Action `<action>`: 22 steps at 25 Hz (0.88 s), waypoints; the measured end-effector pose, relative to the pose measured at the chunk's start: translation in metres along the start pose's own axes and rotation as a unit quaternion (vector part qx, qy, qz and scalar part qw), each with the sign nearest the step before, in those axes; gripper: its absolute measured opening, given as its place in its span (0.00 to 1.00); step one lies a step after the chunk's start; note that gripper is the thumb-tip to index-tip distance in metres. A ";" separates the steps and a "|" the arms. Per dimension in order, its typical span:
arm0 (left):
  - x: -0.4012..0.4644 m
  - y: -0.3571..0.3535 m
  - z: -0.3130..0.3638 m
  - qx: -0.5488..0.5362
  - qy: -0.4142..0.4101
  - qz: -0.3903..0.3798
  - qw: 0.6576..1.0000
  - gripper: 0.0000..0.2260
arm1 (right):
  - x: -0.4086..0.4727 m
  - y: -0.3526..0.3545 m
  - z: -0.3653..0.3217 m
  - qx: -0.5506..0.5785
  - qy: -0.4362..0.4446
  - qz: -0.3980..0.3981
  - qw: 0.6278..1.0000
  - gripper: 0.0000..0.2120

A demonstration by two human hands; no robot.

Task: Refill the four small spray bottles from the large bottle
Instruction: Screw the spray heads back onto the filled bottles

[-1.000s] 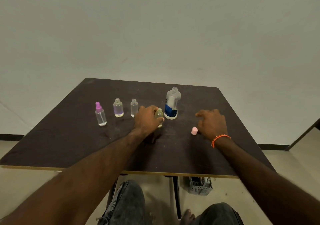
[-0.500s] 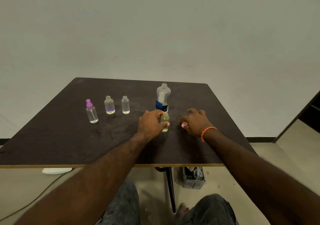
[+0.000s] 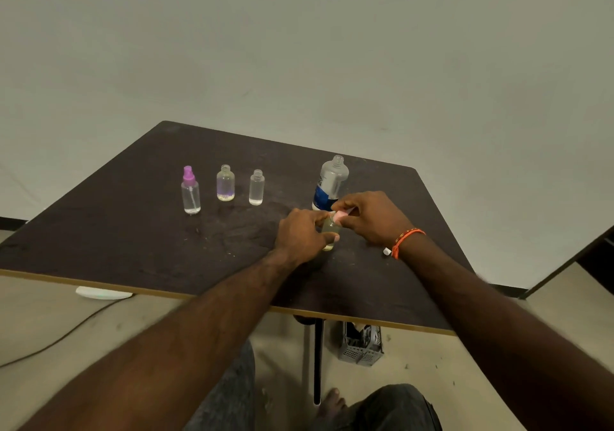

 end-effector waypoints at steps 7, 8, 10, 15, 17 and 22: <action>0.000 -0.002 -0.003 -0.013 -0.008 0.007 1.000 0.25 | 0.009 -0.011 -0.009 -0.094 -0.014 -0.017 0.995 0.15; 0.000 -0.001 -0.003 -0.008 -0.010 0.009 1.000 0.25 | 0.011 -0.014 -0.010 -0.120 -0.010 -0.029 0.992 0.14; 0.002 -0.001 -0.004 -0.010 -0.011 0.010 1.000 0.24 | 0.017 -0.018 -0.013 -0.179 0.002 -0.044 0.983 0.12; 0.003 -0.006 -0.010 -0.045 0.015 0.017 0.999 0.23 | 0.029 -0.028 -0.020 -0.278 0.001 -0.084 0.957 0.12; 0.003 -0.007 -0.013 -0.041 0.025 0.016 0.999 0.22 | 0.031 -0.027 -0.016 -0.282 -0.029 -0.070 0.956 0.17; 0.005 -0.007 -0.014 -0.035 0.009 0.023 0.999 0.19 | 0.024 -0.027 0.002 -0.186 -0.113 -0.057 0.974 0.31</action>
Point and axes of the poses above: each hand's wrist, its own x-axis towards the middle knuckle, its own y-axis out of the back of the hand, z = x × y, the point moved 7 cm from there along x, towards the middle knuckle, and after that the axes turned 3 degrees about y, right-handed, at the moved point
